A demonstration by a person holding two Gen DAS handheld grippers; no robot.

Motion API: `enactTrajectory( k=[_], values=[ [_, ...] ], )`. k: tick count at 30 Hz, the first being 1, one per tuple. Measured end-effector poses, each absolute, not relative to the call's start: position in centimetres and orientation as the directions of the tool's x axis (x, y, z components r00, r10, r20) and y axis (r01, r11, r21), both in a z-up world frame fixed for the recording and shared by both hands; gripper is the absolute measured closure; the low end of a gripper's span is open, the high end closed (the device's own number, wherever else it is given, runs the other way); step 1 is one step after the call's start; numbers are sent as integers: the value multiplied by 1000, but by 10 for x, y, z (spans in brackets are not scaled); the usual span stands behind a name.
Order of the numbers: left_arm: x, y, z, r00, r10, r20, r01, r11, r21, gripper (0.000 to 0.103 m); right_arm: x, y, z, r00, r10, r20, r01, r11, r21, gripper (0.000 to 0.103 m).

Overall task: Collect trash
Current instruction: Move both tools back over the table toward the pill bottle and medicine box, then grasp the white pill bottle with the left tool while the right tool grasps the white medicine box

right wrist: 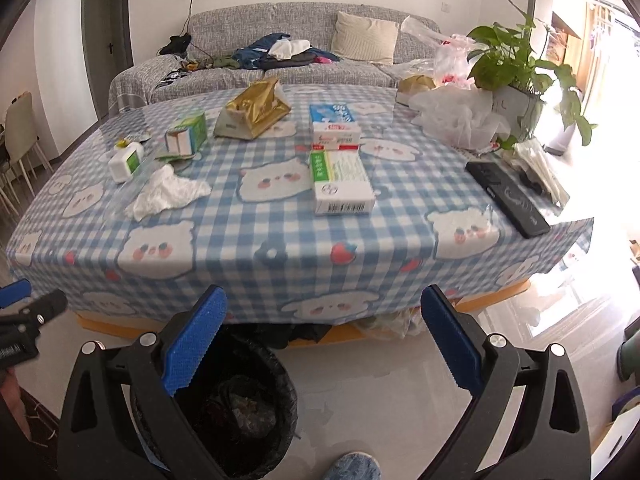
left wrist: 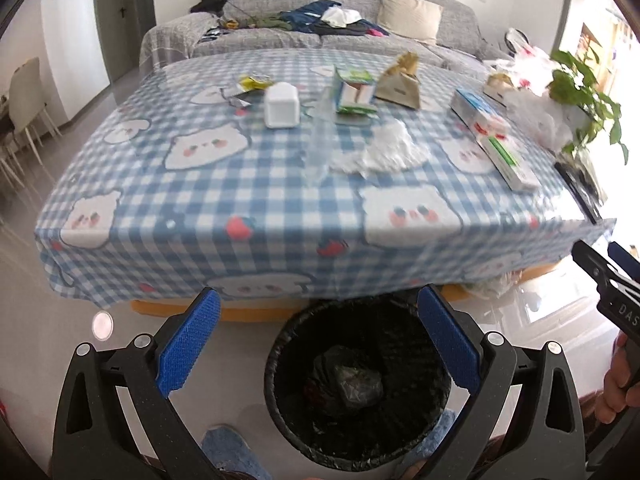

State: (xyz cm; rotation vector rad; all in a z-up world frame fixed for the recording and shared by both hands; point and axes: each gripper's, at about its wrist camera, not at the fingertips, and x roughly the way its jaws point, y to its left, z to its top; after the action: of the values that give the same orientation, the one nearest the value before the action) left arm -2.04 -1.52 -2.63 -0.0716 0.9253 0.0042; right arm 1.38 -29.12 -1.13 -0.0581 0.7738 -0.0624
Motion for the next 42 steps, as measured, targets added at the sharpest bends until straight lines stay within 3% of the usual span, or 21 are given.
enactTrajectory(
  k=[16, 31, 42],
  values=[
    [89, 18, -17, 591, 33, -806, -100, 994, -33, 7, 104, -309, -12, 695, -115, -709, 35, 991, -126, 9],
    [187, 31, -23, 567, 60, -821, -131, 991, -18, 8, 175, -306, -34, 646, -71, -760, 22, 997, -74, 9],
    [221, 38, -33, 528, 72, -846, -145, 989, -7, 20, 200, -301, -48, 612, -56, -789, 12, 998, -61, 14]
  ],
)
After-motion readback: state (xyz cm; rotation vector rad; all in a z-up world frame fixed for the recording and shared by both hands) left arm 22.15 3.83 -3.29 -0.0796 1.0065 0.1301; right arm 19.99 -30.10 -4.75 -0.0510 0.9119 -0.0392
